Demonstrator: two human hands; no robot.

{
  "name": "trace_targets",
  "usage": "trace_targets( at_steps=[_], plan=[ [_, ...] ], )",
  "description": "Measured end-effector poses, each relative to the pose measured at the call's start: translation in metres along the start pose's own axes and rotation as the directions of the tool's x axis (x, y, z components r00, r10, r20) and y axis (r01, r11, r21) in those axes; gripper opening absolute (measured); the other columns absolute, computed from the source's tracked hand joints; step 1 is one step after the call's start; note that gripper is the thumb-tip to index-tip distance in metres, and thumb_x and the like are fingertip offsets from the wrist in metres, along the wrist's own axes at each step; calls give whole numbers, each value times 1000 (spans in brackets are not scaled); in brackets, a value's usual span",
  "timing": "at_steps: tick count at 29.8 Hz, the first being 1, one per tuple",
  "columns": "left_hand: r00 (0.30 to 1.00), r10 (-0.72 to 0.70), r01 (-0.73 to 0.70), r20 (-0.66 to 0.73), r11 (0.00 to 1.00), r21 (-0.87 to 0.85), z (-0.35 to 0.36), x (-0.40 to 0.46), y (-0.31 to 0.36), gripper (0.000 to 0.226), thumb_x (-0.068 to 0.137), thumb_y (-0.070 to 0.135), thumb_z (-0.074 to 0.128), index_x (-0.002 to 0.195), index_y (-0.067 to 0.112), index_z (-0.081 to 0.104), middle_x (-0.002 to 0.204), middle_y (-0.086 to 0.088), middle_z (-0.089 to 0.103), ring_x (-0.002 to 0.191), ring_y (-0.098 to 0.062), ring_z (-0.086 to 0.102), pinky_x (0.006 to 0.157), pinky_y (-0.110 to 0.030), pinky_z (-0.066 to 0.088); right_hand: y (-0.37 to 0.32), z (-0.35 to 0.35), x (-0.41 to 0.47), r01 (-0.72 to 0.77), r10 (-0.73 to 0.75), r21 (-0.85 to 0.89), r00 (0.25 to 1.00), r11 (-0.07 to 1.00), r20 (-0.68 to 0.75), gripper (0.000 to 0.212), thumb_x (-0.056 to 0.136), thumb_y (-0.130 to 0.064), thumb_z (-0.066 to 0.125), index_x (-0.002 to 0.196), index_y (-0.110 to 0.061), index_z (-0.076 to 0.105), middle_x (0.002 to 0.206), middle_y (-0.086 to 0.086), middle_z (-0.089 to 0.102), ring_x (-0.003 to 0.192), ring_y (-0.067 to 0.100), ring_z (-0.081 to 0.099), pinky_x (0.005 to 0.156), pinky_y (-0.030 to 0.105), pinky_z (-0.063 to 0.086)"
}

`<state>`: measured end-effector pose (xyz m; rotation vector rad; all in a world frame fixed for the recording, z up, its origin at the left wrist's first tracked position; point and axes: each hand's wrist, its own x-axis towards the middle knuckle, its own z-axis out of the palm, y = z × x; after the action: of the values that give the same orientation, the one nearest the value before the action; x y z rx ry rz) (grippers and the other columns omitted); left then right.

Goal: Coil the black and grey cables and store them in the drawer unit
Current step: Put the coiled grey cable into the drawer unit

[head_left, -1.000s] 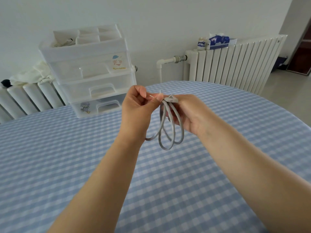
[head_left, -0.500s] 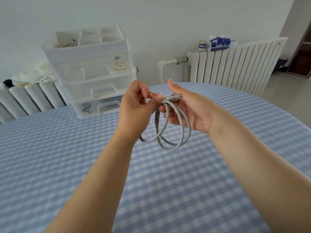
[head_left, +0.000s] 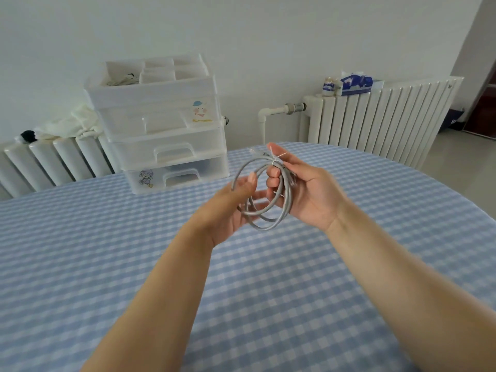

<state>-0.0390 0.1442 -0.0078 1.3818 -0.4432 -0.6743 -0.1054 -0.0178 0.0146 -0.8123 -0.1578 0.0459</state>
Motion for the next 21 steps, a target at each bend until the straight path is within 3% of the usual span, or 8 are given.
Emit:
trace_targets(
  at_steps=[2, 4, 6, 8, 12, 15, 18, 21],
  plan=[
    [988, -118, 135, 99, 971, -197, -12, -1, -4, 64, 80, 44, 62, 128, 3, 50, 114, -17, 66, 104, -31, 66, 93, -44, 53, 8, -2, 4, 42, -39, 38, 997, 998, -73, 34, 94, -8, 44, 123, -16, 60, 73, 8, 59, 66, 19, 58, 64, 30, 52],
    [985, -149, 168, 83, 940, -296, -22, -1, -4, 50, 79, 42, 68, 110, 4, 60, 93, -9, 67, 87, -24, 70, 84, -40, 56, 16, -7, 9, 68, -59, 64, 990, 996, -130, 34, 95, -8, 45, 123, -18, 60, 75, 8, 61, 66, 18, 60, 62, 29, 52],
    [990, -140, 126, -11, 920, -371, -28, -2, -1, 25, 84, 30, 63, 91, 6, 62, 74, -4, 64, 73, -19, 71, 75, -36, 58, 24, -9, 15, 51, -43, 52, 988, 997, -148, 34, 96, -8, 43, 125, -20, 57, 78, 7, 64, 69, 18, 62, 62, 29, 52],
    [975, -109, 19, -194, 910, -415, -35, 1, 4, 12, 92, 14, 57, 83, 5, 58, 69, -5, 59, 63, -17, 71, 62, -32, 61, 32, -6, 23, -5, -7, -70, 987, 998, -163, 33, 99, -5, 38, 125, -19, 54, 84, 7, 67, 74, 18, 64, 70, 32, 51],
    [897, -10, -142, -441, 940, -309, -54, 8, 9, 11, 96, 5, 52, 87, 10, 53, 76, -5, 52, 38, -4, 52, 50, -24, 56, 45, 3, 44, -93, -2, -413, 975, 906, -224, 34, 102, -5, 35, 129, -18, 50, 101, 6, 70, 94, 21, 65, 82, 33, 49],
    [822, 8, -234, -569, 916, -325, -77, 16, 18, 16, 96, 3, 52, 84, 13, 50, 71, -2, 47, 28, -2, 36, 37, -14, 40, 44, 8, 66, -126, -32, -565, 965, 815, -261, 35, 101, -7, 38, 133, -16, 49, 103, 2, 68, 98, 19, 64, 82, 31, 51],
    [796, -20, -257, -605, 893, -368, -103, 29, 29, 18, 96, 4, 53, 81, 13, 48, 55, 2, 43, 25, -2, 30, 31, -12, 29, 41, 16, 89, -126, -72, -654, 961, 746, -267, 35, 101, -5, 36, 132, -16, 50, 109, 0, 66, 100, 17, 63, 84, 30, 53],
    [810, -17, -275, -586, 871, -406, -127, 43, 39, 25, 95, 3, 53, 75, 15, 44, 36, 8, 33, 25, -3, 23, 28, -13, 22, 39, 22, 114, -97, -169, -817, 958, 568, -231, 36, 102, -6, 34, 134, -14, 47, 120, 1, 61, 102, 15, 59, 90, 34, 50]
  ],
)
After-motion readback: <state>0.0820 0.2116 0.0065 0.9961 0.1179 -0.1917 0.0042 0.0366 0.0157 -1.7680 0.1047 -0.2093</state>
